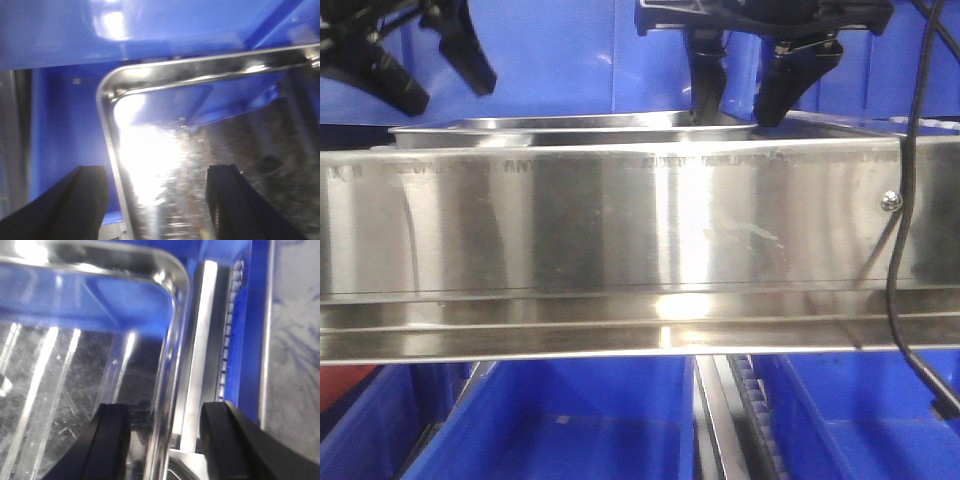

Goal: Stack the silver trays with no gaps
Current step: 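Lower both grippers onto the rim of the shiny silver tray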

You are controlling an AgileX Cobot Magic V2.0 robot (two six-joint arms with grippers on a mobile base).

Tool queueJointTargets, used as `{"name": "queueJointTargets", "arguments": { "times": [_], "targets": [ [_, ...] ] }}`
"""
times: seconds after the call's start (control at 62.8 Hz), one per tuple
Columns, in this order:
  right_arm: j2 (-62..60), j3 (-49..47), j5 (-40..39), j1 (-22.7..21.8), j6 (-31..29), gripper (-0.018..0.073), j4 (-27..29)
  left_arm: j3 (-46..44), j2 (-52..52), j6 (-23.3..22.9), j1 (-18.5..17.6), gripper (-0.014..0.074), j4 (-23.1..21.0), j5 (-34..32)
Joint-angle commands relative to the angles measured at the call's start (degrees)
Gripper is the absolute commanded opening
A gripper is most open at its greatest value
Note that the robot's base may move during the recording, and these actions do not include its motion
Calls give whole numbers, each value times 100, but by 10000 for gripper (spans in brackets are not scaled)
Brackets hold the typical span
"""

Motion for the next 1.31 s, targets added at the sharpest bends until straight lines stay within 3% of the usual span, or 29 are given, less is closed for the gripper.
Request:
{"name": "queueJointTargets", "arguments": {
  "times": [0.0, 0.972, 1.067, 1.29],
  "targets": [
    [-16, -56, -193, -28, 11, 234, -123, -32, 125, -46, 3, 339, 100, 77],
    [327, -56, -302, -179, 97, 234, -31, -32, 510, -185, 3, 331, 113, 14],
    [375, -56, -290, -179, 97, 206, -31, -32, 510, -185, 3, 270, 113, 14],
    [456, -56, -234, -179, 97, 24, -27, -32, 510, -185, 3, -13, 113, 39]
  ]
}}
